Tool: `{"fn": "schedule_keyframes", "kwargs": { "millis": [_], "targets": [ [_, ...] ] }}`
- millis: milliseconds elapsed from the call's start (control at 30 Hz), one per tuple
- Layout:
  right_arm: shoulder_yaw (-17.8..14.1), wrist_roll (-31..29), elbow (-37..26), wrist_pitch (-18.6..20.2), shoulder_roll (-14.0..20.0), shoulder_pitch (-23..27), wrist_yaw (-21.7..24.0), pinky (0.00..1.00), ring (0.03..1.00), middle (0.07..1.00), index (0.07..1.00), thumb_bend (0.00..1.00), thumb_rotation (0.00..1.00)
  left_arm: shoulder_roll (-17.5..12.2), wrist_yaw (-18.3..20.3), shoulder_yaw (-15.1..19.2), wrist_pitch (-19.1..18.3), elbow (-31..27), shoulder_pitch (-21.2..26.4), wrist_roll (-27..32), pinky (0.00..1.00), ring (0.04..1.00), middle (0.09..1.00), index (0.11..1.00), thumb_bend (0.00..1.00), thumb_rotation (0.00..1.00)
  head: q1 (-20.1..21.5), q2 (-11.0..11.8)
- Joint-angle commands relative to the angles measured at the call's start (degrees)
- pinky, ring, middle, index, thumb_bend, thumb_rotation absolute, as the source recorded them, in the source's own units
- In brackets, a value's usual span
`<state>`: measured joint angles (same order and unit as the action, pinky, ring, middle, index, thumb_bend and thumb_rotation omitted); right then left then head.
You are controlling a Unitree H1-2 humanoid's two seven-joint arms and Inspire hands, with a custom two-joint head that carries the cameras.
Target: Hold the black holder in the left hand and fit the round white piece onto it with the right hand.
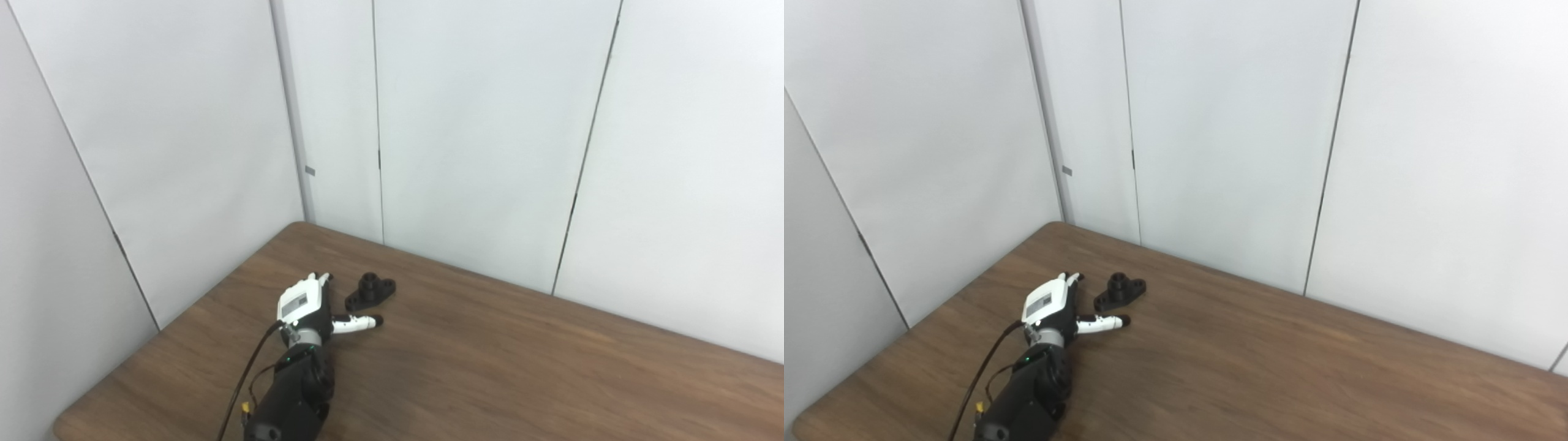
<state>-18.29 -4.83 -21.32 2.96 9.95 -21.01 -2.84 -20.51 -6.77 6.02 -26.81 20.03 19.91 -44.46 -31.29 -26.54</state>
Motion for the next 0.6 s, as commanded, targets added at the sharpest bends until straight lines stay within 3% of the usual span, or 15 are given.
{"fn": "schedule_keyframes", "kwargs": {
  "millis": [0,67,133,167,200,267,433,567],
  "targets": [
    [-0.45,-0.14,-2.10,-0.47,-0.05,0.09,-0.28,0.60,0.745,0.810,0.833,0.40,0.39,-0.36,0.05,-1.52,0.22,0.90,1.74,1.79,1.00,1.000,1.000,0.936,1.00,0.42,-0.01,-0.11],
    [-0.40,0.00,-2.14,-0.43,-0.13,0.08,-0.31,0.60,0.750,0.813,0.837,0.41,0.39,-0.33,-1.13,-1.93,0.36,1.60,1.97,2.45,1.00,1.000,1.000,0.878,0.99,0.37,0.14,-0.06],
    [-0.34,0.19,-2.43,-0.24,-0.19,-0.01,-0.24,0.60,0.751,0.813,0.838,0.41,0.40,-0.29,-3.79,-2.41,1.70,2.47,1.92,3.01,1.00,0.972,0.958,0.704,0.91,0.23,0.36,-0.07],
    [-0.29,0.24,-2.71,-0.10,-0.23,-0.09,-0.15,0.60,0.754,0.812,0.834,0.40,0.40,-0.29,-5.71,-2.80,2.93,2.99,1.75,3.05,1.00,0.939,0.906,0.575,0.68,0.13,0.57,-0.13],
    [-0.25,0.58,-3.09,0.33,-0.33,-0.16,-0.22,0.60,0.755,0.813,0.833,0.40,0.40,-0.35,-7.43,-3.29,4.26,3.54,1.59,3.14,1.00,0.909,0.869,0.529,0.60,0.09,0.65,-0.23],
    [-0.28,1.41,-2.99,0.25,-0.39,-0.19,-0.37,0.60,0.750,0.811,0.833,0.40,0.41,-0.45,-9.42,-4.11,5.68,4.28,1.48,3.68,0.97,0.869,0.818,0.490,0.54,0.05,0.73,-0.21],
    [-0.43,0.79,-2.73,0.28,-0.67,-0.21,-0.20,0.61,0.758,0.819,0.847,0.39,0.38,-0.71,-10.43,-6.09,6.41,4.50,1.49,4.93,0.93,0.859,0.802,0.481,0.52,0.04,1.19,-0.24],
    [-0.21,1.17,-2.87,-0.11,-0.85,-0.26,-0.23,0.61,0.751,0.812,0.839,0.38,0.35,-0.97,-9.56,-7.37,5.92,4.25,1.58,5.78,0.99,0.873,0.814,0.481,0.52,0.04,1.50,-0.23]
  ]
}}
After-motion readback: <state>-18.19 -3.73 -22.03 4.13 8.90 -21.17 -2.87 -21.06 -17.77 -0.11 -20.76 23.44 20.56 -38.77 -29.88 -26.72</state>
